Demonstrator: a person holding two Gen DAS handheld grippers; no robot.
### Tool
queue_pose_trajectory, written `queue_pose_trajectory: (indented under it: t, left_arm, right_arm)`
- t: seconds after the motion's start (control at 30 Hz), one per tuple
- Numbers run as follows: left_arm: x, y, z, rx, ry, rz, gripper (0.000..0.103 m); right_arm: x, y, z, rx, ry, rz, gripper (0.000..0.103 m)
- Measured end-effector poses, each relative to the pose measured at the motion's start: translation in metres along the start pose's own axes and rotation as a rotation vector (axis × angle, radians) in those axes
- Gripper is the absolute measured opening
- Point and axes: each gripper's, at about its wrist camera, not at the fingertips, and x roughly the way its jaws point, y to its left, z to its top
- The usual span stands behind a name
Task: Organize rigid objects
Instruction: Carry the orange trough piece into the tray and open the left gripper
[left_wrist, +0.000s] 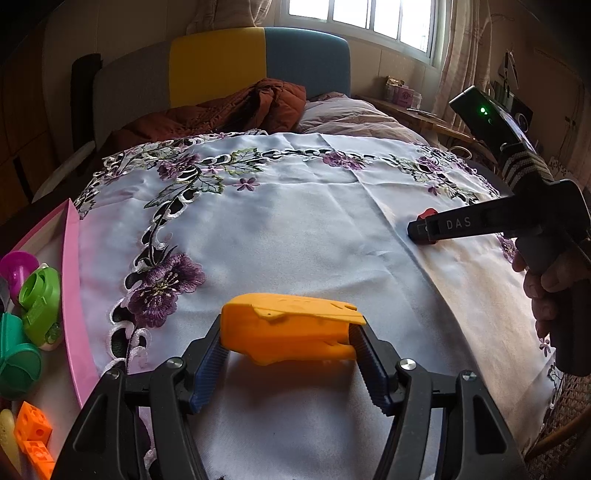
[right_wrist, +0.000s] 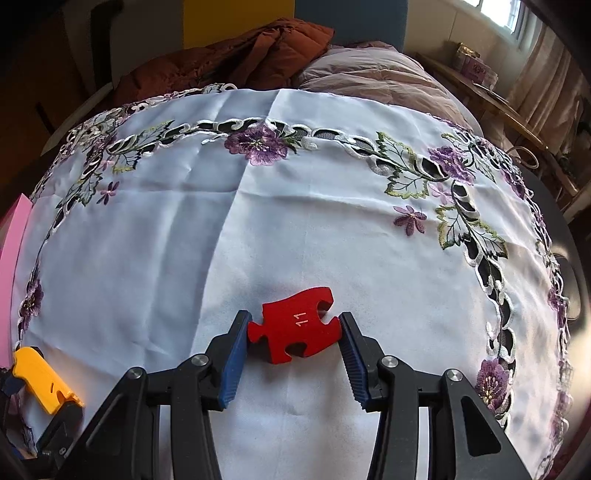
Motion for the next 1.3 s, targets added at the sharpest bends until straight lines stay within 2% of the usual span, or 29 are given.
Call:
queue_pose_trajectory:
  t: [0.13,0.4,0.53,0.63,0.8,0.93,1.17,1.3]
  left_arm:
    - [-0.011,0.002,0.002,-0.017,-0.001,-0.016,0.066]
    - [-0.077,0.021,0.024,-0.071,-0.111,-0.072,0.066]
    - [-0.111,0.055,0.03,-0.163,-0.142,-0.083,0.066]
    - [-0.136,0.096,0.025,-0.24,-0.156,-0.046,0.066]
    - [-0.155,0.159,-0.004,-0.315,-0.097,0.0,0.066]
    - [-0.151,0.181,-0.031,-0.343,-0.05,-0.015,0.066]
    - [-0.114,0.154,-0.038,-0.243,0.048,-0.081,0.066]
    - [-0.092,0.149,-0.036,-0.235,0.093,-0.08,0.066]
  right_arm:
    - [0.0,0.001,0.0,-0.007,-0.002,-0.005,0.048]
    - [-0.002,0.002,-0.001,-0.021,-0.007,-0.014,0.048]
    - [-0.002,0.002,-0.001,-0.025,-0.009,-0.016,0.048]
    - [-0.002,0.002,-0.002,-0.027,-0.009,-0.017,0.048]
    - [-0.002,0.002,-0.001,-0.029,-0.009,-0.019,0.048]
    - [-0.002,0.002,-0.001,-0.032,-0.009,-0.023,0.048]
    - [-0.003,0.004,-0.002,-0.037,-0.01,-0.032,0.048]
    - [-0.003,0.004,-0.002,-0.037,-0.01,-0.033,0.048]
